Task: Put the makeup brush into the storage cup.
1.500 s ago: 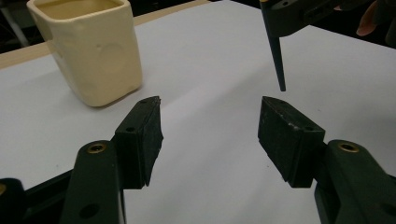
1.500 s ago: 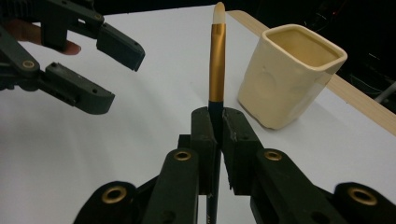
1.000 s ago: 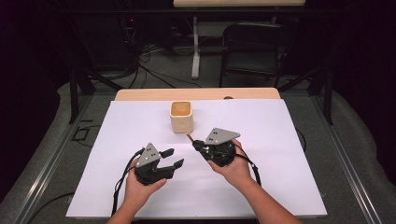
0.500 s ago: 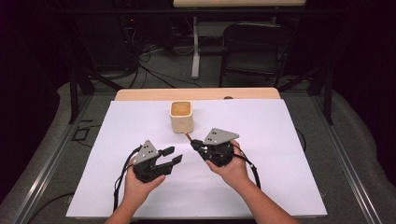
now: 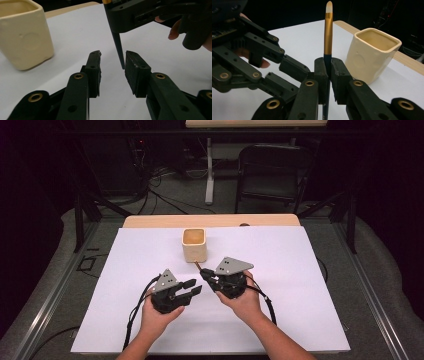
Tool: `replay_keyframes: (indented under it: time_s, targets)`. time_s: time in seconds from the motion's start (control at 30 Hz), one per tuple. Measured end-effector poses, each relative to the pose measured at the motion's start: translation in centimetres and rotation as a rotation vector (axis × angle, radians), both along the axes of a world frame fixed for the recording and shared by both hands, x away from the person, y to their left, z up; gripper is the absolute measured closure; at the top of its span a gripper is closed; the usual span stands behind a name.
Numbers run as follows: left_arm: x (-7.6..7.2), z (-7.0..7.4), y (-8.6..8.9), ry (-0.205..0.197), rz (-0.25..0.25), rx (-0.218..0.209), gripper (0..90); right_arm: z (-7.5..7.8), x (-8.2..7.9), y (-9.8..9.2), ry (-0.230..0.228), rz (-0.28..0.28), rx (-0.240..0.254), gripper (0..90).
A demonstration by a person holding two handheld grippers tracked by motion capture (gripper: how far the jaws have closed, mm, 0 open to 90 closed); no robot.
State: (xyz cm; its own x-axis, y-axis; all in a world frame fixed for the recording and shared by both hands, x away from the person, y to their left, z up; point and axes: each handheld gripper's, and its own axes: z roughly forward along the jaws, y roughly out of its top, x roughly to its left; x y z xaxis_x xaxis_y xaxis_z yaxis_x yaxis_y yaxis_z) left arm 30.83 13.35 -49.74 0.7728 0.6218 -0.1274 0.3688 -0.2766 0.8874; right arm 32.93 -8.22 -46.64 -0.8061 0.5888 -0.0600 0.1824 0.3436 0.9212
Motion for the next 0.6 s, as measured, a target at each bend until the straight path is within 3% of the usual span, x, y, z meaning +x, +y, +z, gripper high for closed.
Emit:
replay_keyframes:
  time_s: [0.6]
  targets:
    - [0.48, -0.48, -0.43, 0.025, -0.007, -0.034, 71.3, -0.18, -0.37, 0.42, -0.019, -0.002, 0.023, 83.1]
